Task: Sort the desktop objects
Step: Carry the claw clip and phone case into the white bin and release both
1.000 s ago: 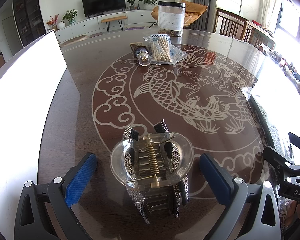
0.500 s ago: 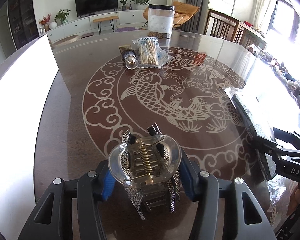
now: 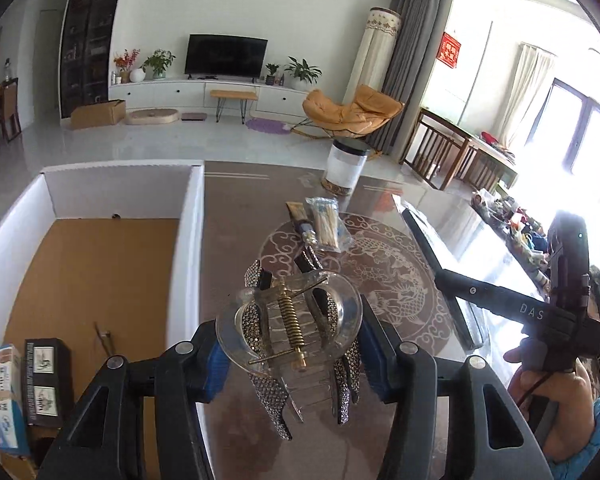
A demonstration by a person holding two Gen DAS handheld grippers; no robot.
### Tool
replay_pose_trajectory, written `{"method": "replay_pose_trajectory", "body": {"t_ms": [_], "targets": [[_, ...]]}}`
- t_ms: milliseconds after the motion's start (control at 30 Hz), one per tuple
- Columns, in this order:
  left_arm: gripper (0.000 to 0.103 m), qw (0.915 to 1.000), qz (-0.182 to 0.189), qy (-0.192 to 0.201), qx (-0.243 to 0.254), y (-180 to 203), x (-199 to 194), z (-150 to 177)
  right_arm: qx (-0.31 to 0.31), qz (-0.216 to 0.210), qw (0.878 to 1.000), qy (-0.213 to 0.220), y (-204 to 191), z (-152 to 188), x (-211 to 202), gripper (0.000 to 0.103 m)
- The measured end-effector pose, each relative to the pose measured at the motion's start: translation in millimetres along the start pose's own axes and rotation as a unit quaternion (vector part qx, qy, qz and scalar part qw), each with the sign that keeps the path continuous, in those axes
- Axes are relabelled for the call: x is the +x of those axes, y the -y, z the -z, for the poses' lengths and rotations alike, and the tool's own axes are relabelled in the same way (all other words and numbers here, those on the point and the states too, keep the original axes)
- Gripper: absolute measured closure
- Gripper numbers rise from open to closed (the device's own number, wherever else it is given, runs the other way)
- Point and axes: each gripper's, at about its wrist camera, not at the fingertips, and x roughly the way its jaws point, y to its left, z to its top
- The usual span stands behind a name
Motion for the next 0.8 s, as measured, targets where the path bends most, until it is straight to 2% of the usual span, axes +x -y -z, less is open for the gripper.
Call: {"method": "replay_pose_trajectory", "body": {"t_ms": [100,233,333,400,467,567,600,633,700,800], "targets": [[0.048,0.9975,-0.064,-0.001,-0.029,-57.1,-25.2,0.4,-0.052,-0.054,0.997,-0.008,-74.5,-13.5,23.2,0.026],[0.048,0.9867,-0.142,-0.027,-0.075,-127.4,-34.8,17.9,-0.124,-0.115,0.985,-0.022,-176.2,-17.9,62.2,0.026],[0.048,0.9782,-0.172,-0.055,-0.103,-162.4,-30.4,34.0,-0.159,-0.144,0.976,-0.04,-233.8,-7.5,96.8,0.026],[0.048,0.9747,-0.179,-0.068,-0.114,-175.3,-27.1,41.7,-0.181,-0.143,0.971,-0.056,-260.3,1.4,124.1,0.026],[0.048,0.9725,-0.183,-0.083,-0.118,-180.6,-22.1,47.5,-0.199,-0.133,0.968,-0.075,-275.4,13.4,153.4,0.025],[0.047,0.9672,-0.194,-0.117,-0.114,-182.5,-10.0,52.1,-0.193,-0.124,0.964,-0.131,-278.7,33.0,191.4,0.024],[0.042,0.9657,-0.203,-0.119,-0.11,-181.1,-8.8,52.1,-0.183,-0.121,0.965,-0.146,-275.8,37.4,199.2,0.024],[0.028,0.9649,-0.21,-0.118,-0.105,-179.0,-9.4,51.3,-0.175,-0.116,0.965,-0.155,-270.9,38.2,203.2,0.023],[0.011,0.964,-0.226,-0.107,-0.091,-171.8,-11.4,49.3,-0.158,-0.138,0.966,-0.148,-260.5,34.2,198.0,0.019],[0.01,0.96,-0.258,-0.087,-0.063,-158.3,-15.0,46.5,-0.156,-0.149,0.97,-0.109,-246.4,24.2,167.7,0.014]]}}
